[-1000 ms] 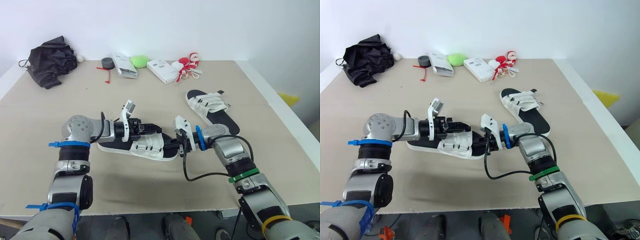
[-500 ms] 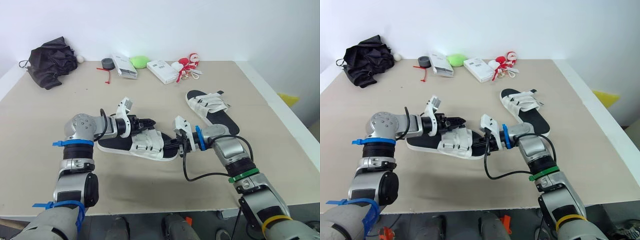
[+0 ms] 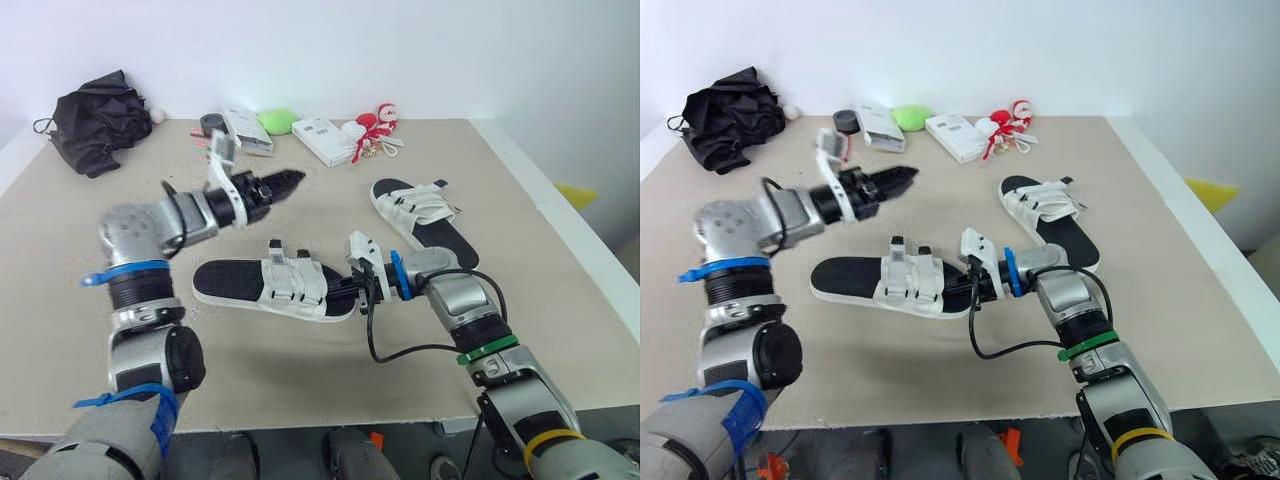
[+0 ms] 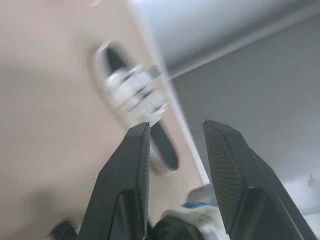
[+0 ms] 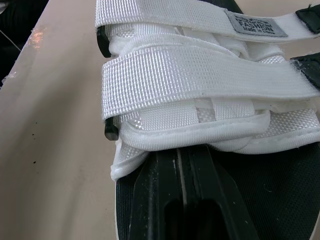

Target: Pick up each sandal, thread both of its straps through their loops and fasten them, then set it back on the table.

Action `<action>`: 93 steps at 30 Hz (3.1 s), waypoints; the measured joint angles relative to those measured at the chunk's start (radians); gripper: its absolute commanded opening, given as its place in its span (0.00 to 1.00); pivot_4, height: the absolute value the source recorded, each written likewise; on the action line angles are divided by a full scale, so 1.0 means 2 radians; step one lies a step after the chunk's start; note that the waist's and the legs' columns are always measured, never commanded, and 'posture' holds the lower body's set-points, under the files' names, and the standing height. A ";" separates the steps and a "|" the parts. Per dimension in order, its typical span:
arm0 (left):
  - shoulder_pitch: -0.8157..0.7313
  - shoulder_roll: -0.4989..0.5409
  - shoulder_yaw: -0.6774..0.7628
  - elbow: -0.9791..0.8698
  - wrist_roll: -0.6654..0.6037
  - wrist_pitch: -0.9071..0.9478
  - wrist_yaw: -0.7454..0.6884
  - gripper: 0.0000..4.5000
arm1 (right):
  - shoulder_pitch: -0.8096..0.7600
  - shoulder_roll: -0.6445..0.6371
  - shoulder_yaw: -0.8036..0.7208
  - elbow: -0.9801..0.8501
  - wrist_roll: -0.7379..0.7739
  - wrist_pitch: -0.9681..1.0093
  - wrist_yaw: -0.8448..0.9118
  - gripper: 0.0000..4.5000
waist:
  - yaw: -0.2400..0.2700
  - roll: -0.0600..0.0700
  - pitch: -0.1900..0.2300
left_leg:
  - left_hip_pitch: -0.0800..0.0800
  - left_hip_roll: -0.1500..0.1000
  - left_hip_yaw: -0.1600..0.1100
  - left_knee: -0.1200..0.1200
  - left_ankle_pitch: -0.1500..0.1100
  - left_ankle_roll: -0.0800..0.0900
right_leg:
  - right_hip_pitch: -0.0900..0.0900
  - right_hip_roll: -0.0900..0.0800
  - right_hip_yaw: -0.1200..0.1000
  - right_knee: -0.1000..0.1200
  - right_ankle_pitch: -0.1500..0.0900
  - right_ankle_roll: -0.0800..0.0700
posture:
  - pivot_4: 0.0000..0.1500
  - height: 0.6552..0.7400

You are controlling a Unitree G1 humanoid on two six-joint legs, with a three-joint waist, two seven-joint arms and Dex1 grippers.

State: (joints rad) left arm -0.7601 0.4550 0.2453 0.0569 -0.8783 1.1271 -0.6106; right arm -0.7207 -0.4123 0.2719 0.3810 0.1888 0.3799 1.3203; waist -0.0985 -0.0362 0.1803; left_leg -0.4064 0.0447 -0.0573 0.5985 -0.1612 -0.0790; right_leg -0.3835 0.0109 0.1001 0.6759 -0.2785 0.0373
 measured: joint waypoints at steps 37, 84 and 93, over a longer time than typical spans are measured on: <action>0.166 0.078 -0.224 -0.037 0.262 -0.420 -0.327 0.83 | 0.187 -0.190 -0.236 -0.430 0.187 0.241 -0.131 0.00 | 0.026 0.003 0.003 | -0.014 0.000 0.000 0.003 -0.002 0.005 | -0.013 0.000 0.000 0.000 -0.001 0.000 | 1.00 0.98; -0.021 -0.062 -0.004 0.257 0.336 -0.354 0.229 0.64 | 0.155 -0.137 -0.139 -0.423 0.202 0.169 -0.257 0.00 | 0.027 0.002 0.003 | -0.016 -0.001 0.000 0.010 0.001 0.008 | -0.011 0.000 0.001 0.002 0.005 0.003 | 1.00 0.98; 0.018 -0.067 0.008 0.176 0.315 -0.306 0.246 0.99 | 0.119 -0.098 -0.156 -0.415 0.217 0.153 -0.276 0.00 | 0.024 0.002 0.003 | -0.016 0.000 0.000 0.010 0.002 0.007 | -0.011 0.000 0.001 0.003 0.006 0.004 | 1.00 0.98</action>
State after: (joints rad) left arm -0.7242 0.3218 0.2605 0.4086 -0.2479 0.5157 -0.1183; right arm -0.4836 -0.6083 -0.0407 -0.4486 0.6233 0.6869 0.7689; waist -0.0509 -0.0315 0.1855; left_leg -0.4376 0.0438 -0.0573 0.6176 -0.1578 -0.0645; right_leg -0.4065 0.0116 0.1026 0.6810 -0.2674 0.0443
